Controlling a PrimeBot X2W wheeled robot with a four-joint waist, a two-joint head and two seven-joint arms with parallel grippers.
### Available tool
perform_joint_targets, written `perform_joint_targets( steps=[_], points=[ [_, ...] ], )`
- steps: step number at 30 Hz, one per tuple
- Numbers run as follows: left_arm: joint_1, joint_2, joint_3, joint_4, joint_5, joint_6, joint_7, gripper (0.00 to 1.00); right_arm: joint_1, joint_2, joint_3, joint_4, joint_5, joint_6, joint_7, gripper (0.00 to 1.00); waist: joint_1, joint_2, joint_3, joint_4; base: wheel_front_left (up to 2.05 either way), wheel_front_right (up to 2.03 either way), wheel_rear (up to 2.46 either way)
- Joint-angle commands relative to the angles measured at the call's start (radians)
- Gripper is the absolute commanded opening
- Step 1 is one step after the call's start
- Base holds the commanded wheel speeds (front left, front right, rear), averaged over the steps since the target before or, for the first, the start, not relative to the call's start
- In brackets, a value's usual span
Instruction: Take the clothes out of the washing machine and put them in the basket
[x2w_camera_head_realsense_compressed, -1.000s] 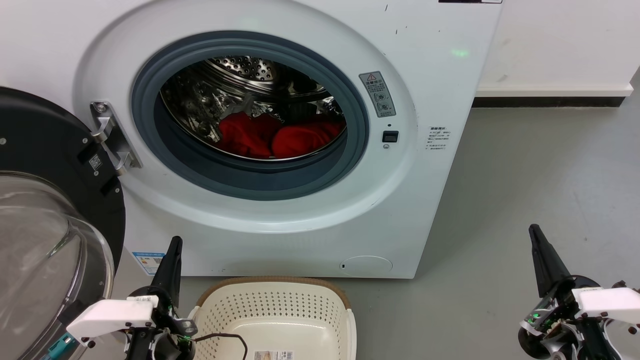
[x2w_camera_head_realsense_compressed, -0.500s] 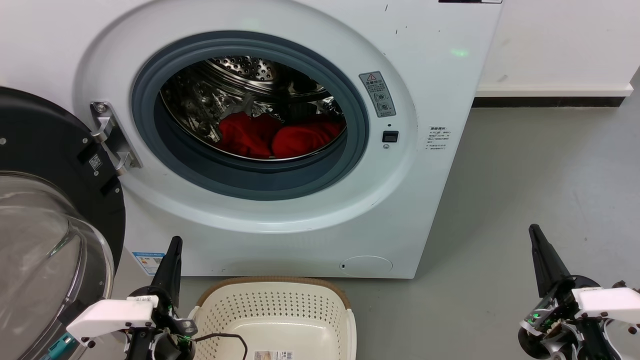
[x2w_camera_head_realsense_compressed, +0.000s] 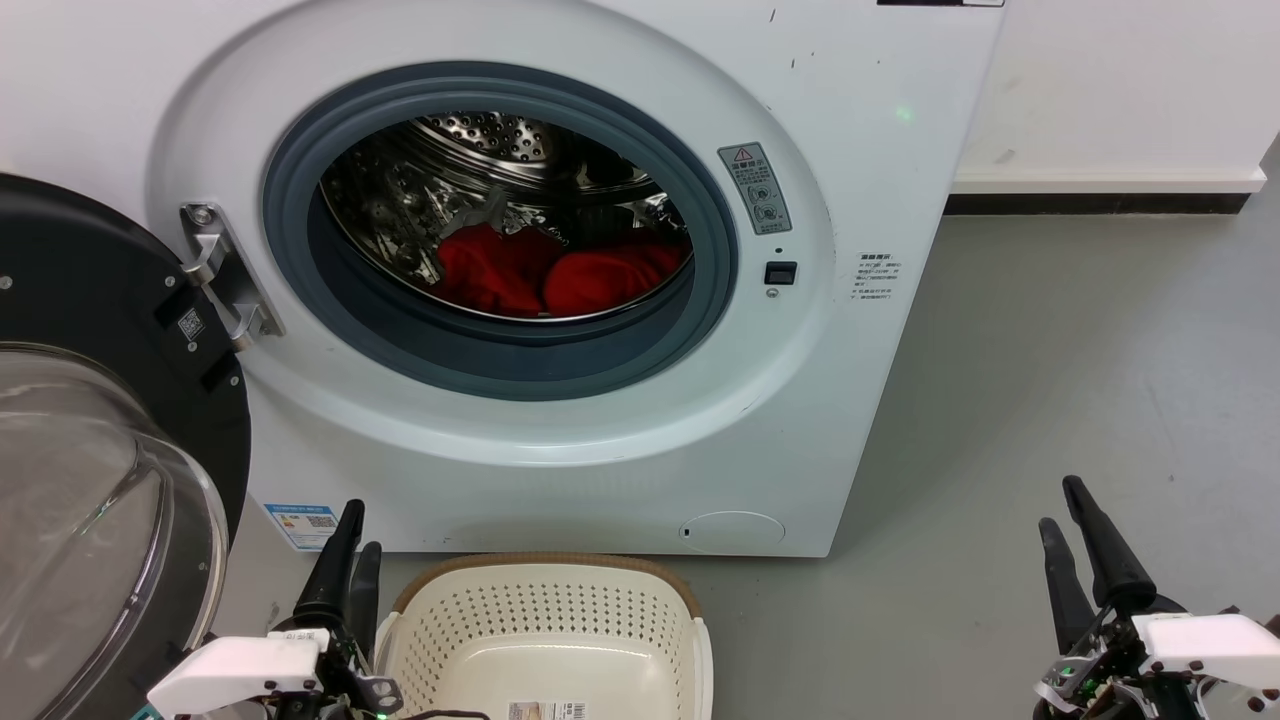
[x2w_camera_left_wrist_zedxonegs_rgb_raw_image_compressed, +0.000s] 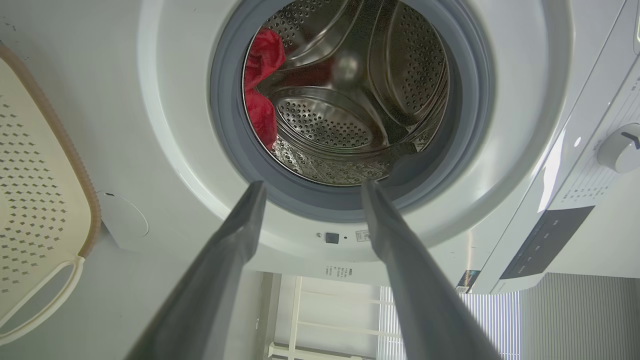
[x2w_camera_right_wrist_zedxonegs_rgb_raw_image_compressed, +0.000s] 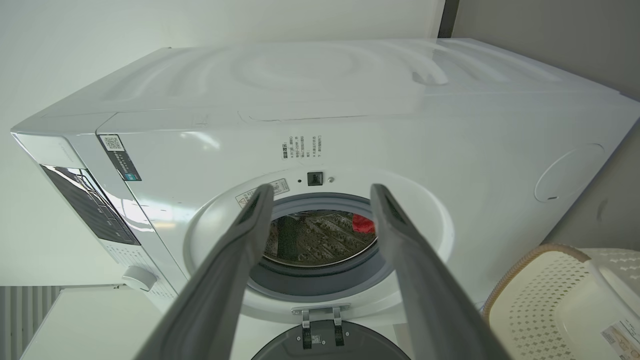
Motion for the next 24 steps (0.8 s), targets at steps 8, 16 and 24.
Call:
perform_joint_targets(
  steps=[8, 16, 24],
  points=[
    [-0.001, 0.002, -0.005, -0.05, 0.037, -0.001, -0.049, 1.0, -0.001, 0.0, 0.008, -0.036, -0.024, 0.0, -0.049, 1.0, 0.0, 0.0, 0.001, -0.001, 0.0, 0.0, 0.0],
    [0.005, 0.002, 0.022, -0.047, 0.13, -0.001, -0.085, 1.0, -0.001, -0.001, -0.029, -0.04, -0.161, 0.0, -0.085, 1.0, 0.0, 0.0, 0.001, -0.001, 0.0, 0.0, 0.0],
    [0.011, 0.002, 0.068, -0.076, 0.263, -0.001, -0.118, 1.0, -0.001, -0.001, -0.045, -0.103, -0.371, 0.0, -0.119, 1.0, 0.0, 0.0, 0.002, -0.002, 0.0, 0.0, 0.0]
  ],
)
